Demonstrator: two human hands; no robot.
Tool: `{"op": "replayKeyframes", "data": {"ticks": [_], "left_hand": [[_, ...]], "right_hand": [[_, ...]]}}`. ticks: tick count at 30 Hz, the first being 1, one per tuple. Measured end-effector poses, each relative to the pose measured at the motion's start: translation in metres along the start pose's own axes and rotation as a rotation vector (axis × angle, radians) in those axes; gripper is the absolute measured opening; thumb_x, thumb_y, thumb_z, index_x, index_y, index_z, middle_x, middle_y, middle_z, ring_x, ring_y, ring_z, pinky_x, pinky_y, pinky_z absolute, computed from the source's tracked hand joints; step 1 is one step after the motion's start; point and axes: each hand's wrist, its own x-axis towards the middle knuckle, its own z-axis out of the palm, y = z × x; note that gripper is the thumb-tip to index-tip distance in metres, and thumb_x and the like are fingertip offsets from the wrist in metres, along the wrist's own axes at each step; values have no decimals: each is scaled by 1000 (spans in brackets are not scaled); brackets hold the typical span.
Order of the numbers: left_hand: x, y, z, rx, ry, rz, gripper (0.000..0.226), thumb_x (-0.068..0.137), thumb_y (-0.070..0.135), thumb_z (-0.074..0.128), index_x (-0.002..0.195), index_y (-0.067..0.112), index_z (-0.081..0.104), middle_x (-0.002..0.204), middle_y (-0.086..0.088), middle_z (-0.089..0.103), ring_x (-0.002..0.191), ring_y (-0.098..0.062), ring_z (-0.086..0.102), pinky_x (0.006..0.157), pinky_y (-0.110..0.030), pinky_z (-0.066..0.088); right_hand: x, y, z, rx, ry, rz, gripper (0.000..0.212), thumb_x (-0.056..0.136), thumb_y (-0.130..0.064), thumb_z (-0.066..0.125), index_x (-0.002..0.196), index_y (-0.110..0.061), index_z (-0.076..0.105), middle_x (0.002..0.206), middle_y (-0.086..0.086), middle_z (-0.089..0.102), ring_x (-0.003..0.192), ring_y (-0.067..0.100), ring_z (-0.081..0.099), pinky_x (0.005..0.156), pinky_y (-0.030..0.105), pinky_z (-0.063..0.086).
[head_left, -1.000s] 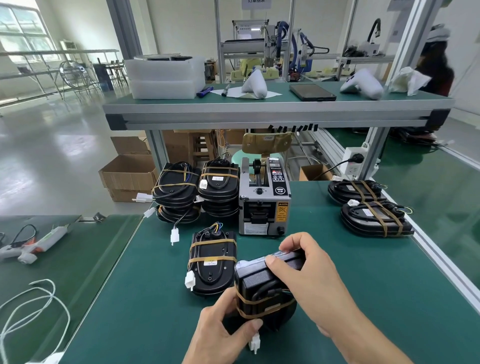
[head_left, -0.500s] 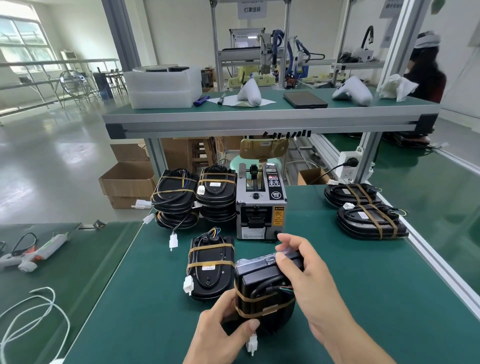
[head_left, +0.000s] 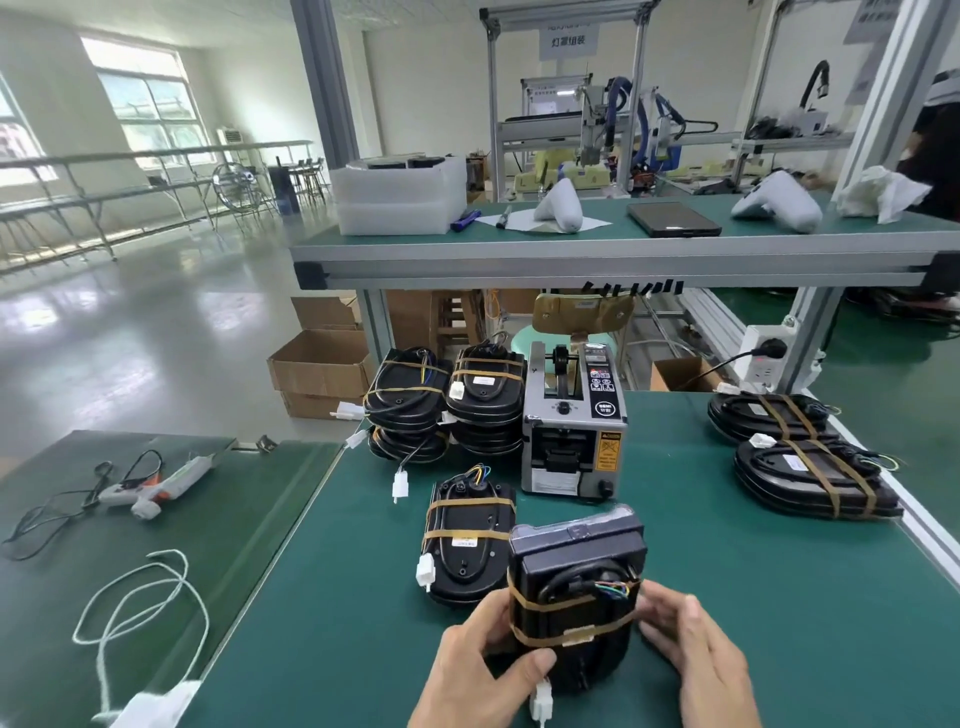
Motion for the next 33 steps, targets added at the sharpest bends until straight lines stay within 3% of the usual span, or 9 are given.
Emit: {"op": "replayKeyframes", "data": {"ticks": [7, 11, 13, 17, 20, 23, 25, 29, 33], "left_hand": [[-11, 9, -7, -32, 100, -8, 44, 91, 37, 76, 133, 40, 63, 113, -4, 80, 104, -19, 74, 95, -34, 57], [-28, 30, -32, -129, 273, -20, 40, 91, 25, 71, 131, 25, 70, 117, -8, 80, 106, -12, 74, 92, -22, 56], [-34, 40, -60, -163, 329, -35, 30, 95, 19, 69, 124, 22, 74, 116, -10, 80, 105, -12, 74, 94, -27, 57], [-32, 40, -132, -396, 448, -152, 34, 100, 20, 57, 124, 3, 74, 121, -21, 77, 112, -30, 75, 92, -36, 63], [-20, 29, -181, -445, 400, -318, 39, 97, 27, 59, 125, 5, 74, 127, -24, 74, 112, -33, 72, 93, -43, 61], [-3, 8, -209, -403, 355, -472, 42, 96, 26, 63, 128, 0, 69, 125, -26, 74, 104, -33, 72, 93, -45, 55], [8, -2, -215, -412, 331, -565, 34, 102, 21, 61, 129, 1, 69, 124, -25, 75, 99, -31, 73, 86, -41, 59], [20, -14, -214, -381, 287, -700, 29, 106, 20, 61, 129, 5, 70, 119, -23, 77, 91, -32, 73, 66, -38, 64], [28, -19, -210, -330, 287, -735, 27, 106, 21, 61, 128, 8, 70, 116, -24, 77, 93, -35, 71, 83, -49, 58]], "right_hand": [[-6, 1, 1, -90, 2, -42, 32, 106, -9, 50, 94, -10, 79, 84, 8, 80, 83, 12, 75, 89, 30, 58], [-8, -2, 3, -121, 19, -55, 28, 103, -5, 56, 90, -14, 80, 82, 3, 80, 81, 11, 75, 82, 18, 58], [-7, -1, 4, -136, 15, -34, 26, 101, -5, 60, 89, -16, 80, 82, 0, 80, 81, 10, 76, 79, 10, 55], [-5, 3, 3, -182, -18, -4, 27, 99, -6, 65, 84, -24, 80, 83, -1, 80, 84, 12, 75, 90, 30, 55], [-8, 0, 3, -223, -43, -17, 31, 97, -9, 68, 88, -36, 78, 83, -5, 80, 83, 6, 74, 90, 28, 54], [-12, -6, 4, -266, -47, -24, 31, 95, -14, 70, 89, -44, 76, 82, -11, 79, 80, 1, 73, 83, 13, 51], [-12, -9, 4, -273, -46, -21, 31, 94, -13, 71, 86, -42, 77, 80, -11, 79, 78, 1, 73, 77, 4, 46], [-13, -10, 3, -278, -50, -13, 27, 93, -7, 73, 81, -29, 79, 79, -7, 79, 77, 6, 73, 78, 6, 47], [-13, -12, 3, -294, -55, -13, 20, 92, -5, 73, 84, -22, 80, 77, -6, 79, 76, 5, 72, 76, 2, 46]]}}
